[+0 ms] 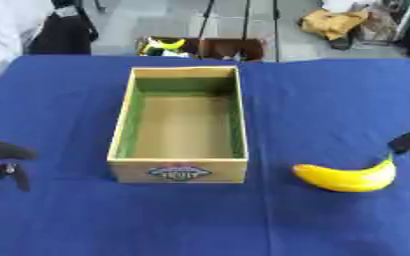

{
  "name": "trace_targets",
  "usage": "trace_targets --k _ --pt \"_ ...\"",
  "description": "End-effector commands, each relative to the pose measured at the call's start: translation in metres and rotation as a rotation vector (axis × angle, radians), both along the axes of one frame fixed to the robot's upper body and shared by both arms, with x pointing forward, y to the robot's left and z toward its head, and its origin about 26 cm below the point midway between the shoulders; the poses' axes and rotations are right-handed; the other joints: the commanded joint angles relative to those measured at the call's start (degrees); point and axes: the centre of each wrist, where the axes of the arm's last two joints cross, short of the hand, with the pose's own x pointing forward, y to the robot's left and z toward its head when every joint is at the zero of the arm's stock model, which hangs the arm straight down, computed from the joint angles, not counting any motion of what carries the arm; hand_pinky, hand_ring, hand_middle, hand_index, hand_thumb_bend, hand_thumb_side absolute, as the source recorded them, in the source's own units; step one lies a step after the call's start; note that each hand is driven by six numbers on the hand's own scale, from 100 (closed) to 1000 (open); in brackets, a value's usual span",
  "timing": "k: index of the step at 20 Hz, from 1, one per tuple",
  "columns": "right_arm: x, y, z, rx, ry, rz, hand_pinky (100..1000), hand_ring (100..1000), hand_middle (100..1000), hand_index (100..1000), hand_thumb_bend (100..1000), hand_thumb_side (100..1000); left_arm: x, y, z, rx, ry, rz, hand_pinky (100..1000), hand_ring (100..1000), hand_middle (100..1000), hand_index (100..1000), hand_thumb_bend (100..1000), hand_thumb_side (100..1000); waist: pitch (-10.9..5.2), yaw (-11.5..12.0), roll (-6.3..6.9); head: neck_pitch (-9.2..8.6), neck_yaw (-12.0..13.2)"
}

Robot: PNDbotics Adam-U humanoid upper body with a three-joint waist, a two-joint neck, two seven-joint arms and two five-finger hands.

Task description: Pick up objects on the table and place them in the box.

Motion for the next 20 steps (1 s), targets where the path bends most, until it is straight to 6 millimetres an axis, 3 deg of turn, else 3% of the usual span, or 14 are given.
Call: trace_targets --k 1,6,10,14,20 --pt "-0.002 0.0 0.008 -0.007 -0.029 0.01 631 593 452 592 100 919 -0.001 -0.001 0.008 0.011 -0.03 -0.009 256 570 479 580 100 993 -0.96 0.1 0.07 0.31 0.2" --pt "-0.001 0.0 0.009 -0.001 -0.03 0.017 636 600 460 611 107 930 -0.001 -0.001 0.007 0.01 -0.029 -0.008 256 570 479 580 100 992 -1.29 0.2 0.12 0.37 0.1" --pt "-0.002 -0.004 0.012 -0.046 -0.023 -0.016 672 650 501 663 287 1000 -0.001 0.0 0.007 0.009 -0.028 -0.008 256 570 480 580 100 992 -1.43 0.1 0.05 0.42 0.2" --pt "0.0 -0.014 0.028 -0.187 -0.04 -0.075 697 702 553 735 485 1000 -0.001 0.0 0.008 0.012 -0.026 -0.008 256 570 480 580 100 993 -1.59 -0.1 -0.19 0.43 0.2" --pt "0.005 -0.016 0.051 -0.349 -0.01 -0.099 755 759 573 771 544 1000 -0.002 0.0 0.007 0.014 -0.022 -0.009 256 571 480 580 100 993 -1.88 0.1 -0.36 0.33 -0.2"
